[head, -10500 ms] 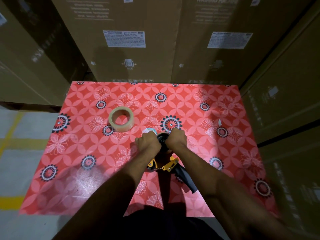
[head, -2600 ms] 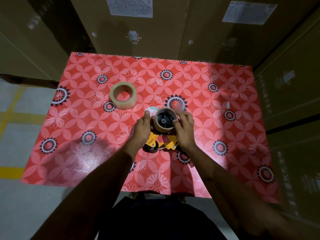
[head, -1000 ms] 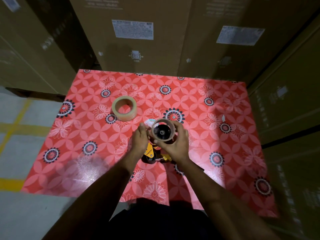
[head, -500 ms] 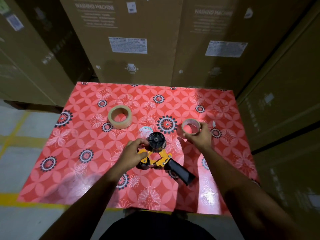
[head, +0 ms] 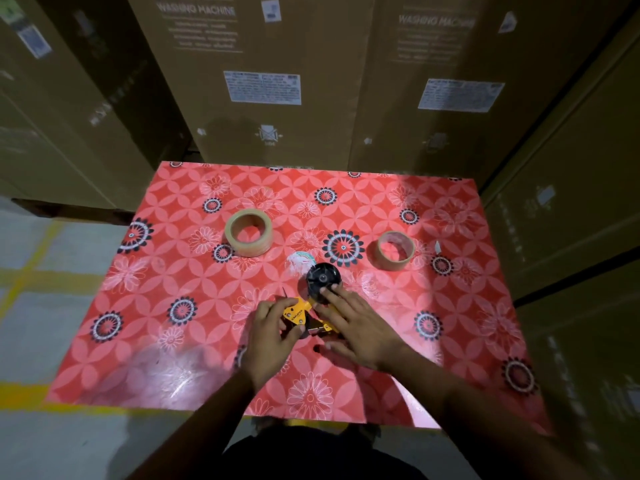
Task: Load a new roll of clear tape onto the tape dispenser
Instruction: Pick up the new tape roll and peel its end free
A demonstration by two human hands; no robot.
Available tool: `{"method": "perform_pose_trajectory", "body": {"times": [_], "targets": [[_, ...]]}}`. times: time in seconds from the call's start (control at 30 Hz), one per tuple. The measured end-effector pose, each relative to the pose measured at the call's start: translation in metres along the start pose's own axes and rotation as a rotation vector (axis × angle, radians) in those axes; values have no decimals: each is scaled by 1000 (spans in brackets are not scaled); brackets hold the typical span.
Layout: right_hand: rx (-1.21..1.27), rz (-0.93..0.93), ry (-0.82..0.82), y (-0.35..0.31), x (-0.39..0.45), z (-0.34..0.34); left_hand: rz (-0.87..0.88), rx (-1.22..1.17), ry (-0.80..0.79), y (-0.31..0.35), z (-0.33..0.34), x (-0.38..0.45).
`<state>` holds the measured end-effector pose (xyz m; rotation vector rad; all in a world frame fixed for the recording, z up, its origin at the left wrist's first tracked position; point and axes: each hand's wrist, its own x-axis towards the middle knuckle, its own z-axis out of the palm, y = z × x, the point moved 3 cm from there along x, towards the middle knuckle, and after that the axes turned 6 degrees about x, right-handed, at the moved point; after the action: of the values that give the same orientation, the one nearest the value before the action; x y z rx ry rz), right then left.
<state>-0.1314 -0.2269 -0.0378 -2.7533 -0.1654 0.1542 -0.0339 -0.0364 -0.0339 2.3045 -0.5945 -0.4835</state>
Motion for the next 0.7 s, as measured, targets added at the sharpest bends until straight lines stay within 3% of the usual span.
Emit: {"method": "perform_pose_trajectory", "body": {"times": [0.2, 0.3, 0.47, 0.7], "targets": [[112, 306, 116, -27, 17, 20, -41, -169, 98, -5, -14, 3], [156, 420, 153, -31, 40, 20, -31, -238, 56, -13, -25, 9], [181, 536, 159, -34, 77, 4, 38, -159, 1, -25, -46, 22], [162, 565, 196, -34, 86, 5, 145, 166, -15, -37, -84, 84]]}}
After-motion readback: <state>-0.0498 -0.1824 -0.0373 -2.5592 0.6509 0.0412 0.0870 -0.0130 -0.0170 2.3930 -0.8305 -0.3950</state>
